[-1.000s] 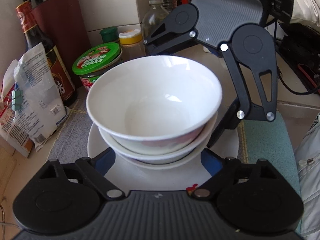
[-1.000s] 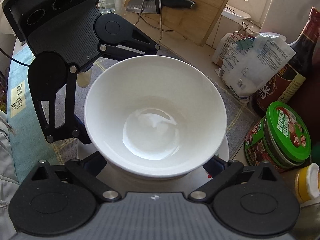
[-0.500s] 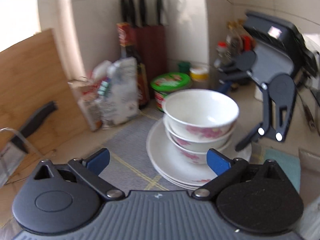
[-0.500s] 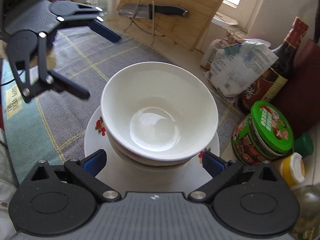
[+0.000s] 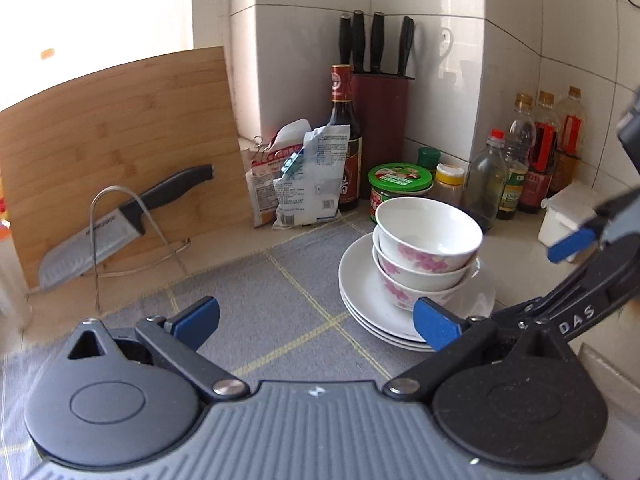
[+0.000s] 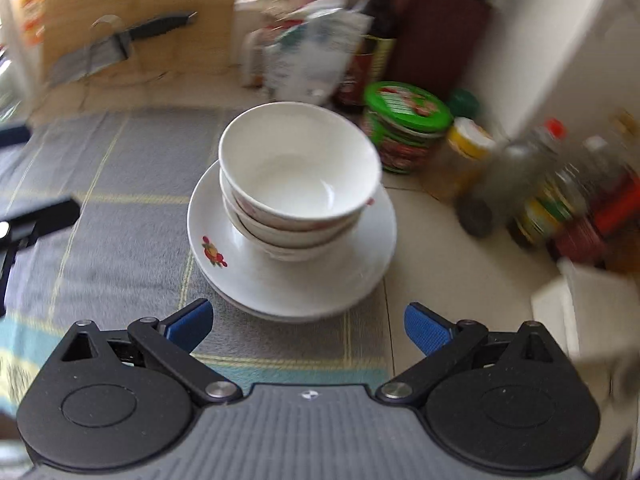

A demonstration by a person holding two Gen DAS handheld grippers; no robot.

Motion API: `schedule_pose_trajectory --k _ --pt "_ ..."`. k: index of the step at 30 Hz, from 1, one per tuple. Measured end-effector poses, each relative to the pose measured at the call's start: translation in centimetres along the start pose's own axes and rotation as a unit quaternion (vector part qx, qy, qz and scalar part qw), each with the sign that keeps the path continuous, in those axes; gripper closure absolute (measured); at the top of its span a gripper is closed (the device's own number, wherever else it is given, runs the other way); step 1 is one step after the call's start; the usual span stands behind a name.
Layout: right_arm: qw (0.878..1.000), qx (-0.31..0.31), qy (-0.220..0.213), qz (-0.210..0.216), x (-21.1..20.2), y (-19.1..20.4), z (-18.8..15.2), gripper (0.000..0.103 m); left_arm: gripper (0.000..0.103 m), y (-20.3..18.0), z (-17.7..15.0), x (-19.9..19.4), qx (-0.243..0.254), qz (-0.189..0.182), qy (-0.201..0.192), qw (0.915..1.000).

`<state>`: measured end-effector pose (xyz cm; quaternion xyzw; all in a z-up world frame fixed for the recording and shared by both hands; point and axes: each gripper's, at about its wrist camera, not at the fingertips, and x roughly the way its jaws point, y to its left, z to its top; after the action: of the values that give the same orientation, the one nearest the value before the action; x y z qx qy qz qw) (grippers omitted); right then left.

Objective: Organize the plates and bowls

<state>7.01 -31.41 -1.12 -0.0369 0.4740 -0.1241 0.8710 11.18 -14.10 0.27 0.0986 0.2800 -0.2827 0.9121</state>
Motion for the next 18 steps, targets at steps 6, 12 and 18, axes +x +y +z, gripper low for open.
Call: schedule_pose_trajectory --k 6,12,18 --pt "0.993 0.112 -0.021 -0.015 -3.8 1.8 -3.4 0.000 0.001 0.6 -0.3 -2.7 -0.022 0.011 0.032 0.9992" --pt "0.985 0.163 -0.046 -0.015 -5.9 2.4 -4.7 0.000 0.001 0.2 0.0 -4.0 -0.012 0.031 0.036 0.9988" --pt "0.985 0.163 -0.059 -0.026 -6.3 2.2 -4.6 0.000 0.001 -0.5 0.2 -4.0 -0.007 0.031 0.040 0.9987"
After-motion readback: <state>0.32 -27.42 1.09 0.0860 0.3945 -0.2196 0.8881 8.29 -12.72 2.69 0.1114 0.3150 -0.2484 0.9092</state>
